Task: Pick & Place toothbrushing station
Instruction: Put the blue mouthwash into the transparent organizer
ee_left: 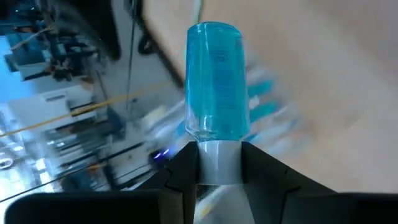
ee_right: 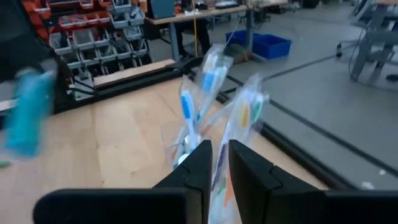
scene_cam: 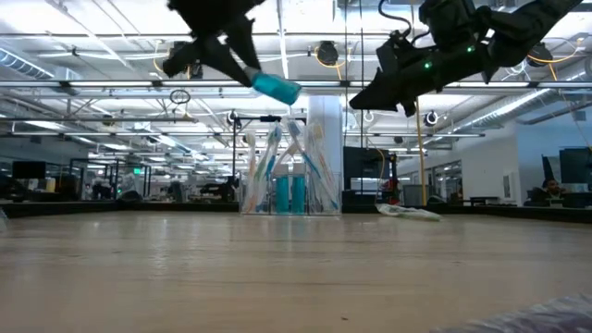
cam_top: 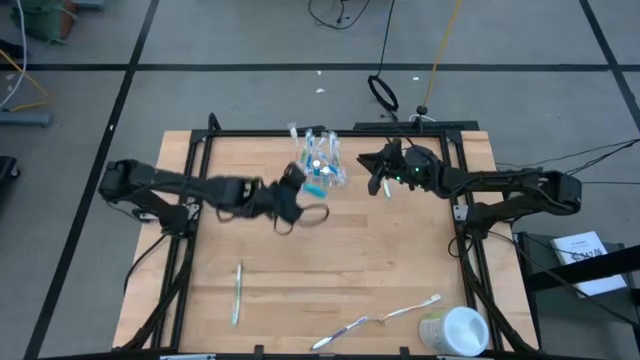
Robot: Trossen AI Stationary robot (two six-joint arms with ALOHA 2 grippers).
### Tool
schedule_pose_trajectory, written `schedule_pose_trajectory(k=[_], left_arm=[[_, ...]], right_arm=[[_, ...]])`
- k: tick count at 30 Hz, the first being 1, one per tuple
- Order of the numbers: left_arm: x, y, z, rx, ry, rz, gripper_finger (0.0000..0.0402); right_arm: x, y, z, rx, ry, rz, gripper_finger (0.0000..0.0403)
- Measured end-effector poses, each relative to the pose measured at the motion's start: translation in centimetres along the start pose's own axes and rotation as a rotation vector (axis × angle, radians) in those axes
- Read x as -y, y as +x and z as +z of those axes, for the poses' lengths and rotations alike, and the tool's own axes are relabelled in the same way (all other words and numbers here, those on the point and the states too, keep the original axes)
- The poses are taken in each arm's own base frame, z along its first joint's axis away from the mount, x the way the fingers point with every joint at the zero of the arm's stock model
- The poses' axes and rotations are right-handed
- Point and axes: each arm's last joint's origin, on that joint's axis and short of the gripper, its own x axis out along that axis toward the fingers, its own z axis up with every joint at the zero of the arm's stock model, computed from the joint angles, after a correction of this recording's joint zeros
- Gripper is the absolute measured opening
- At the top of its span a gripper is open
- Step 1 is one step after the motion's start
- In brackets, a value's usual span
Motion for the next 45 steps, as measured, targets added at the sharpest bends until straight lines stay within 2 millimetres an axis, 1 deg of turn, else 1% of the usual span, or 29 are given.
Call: schedule_pose_trajectory(k=[1, 4, 8, 12, 17, 20, 24, 28, 31, 41, 45], left_arm=[[-0.6, 0.4, -0.7, -0.025, 0.028, 0.006, 0.0105], [-1.7, 2.2, -2.4, -0.090, 0.148, 0.009, 0.0105], [-1.8, 4.9, -4.1, -0.199, 0.353, -0.039, 0.0105], [-1.4, 7.8, -4.4, -0.266, 0.496, -0.078, 0.0106], [-1.7, 9.8, -3.8, -0.265, 0.583, -0.029, 0.0106], [-2.0, 10.3, -3.4, -0.228, 0.617, 0.005, 0.0106], [-1.7, 10.4, -3.2, -0.190, 0.651, -0.010, 0.0106], [-1.3, 10.5, -3.5, -0.210, 0.675, -0.056, 0.0106], [-1.0, 10.6, -3.8, -0.209, 0.737, -0.098, 0.0106], [-1.0, 10.6, -3.7, -0.128, 0.863, -0.109, 0.0106], [-1.0, 10.8, -4.1, -0.128, 0.866, -0.115, 0.0106]], right_arm=[[0.0, -0.1, 0.1, 0.005, -0.010, 0.001, 0.0043], [0.0, -0.2, 0.1, 0.000, -0.044, 0.001, 0.0043], [0.0, -0.2, 0.1, -0.001, -0.098, 0.001, 0.0043], [0.0, -0.2, 0.1, 0.000, -0.145, 0.001, 0.0043], [0.0, -0.2, 0.1, 0.000, -0.163, 0.001, 0.0043], [0.0, -0.2, 0.1, 0.001, -0.162, 0.001, 0.0043], [0.0, -0.2, 0.1, -0.001, -0.163, 0.001, 0.0043], [0.0, -0.2, 0.0, -0.008, -0.163, 0.001, 0.0043], [0.0, -0.2, 0.0, -0.007, -0.162, 0.002, 0.0043], [0.0, -0.2, -0.1, -0.027, -0.161, 0.001, 0.0043], [0.0, -0.2, -0.1, -0.027, -0.161, 0.001, 0.0043]])
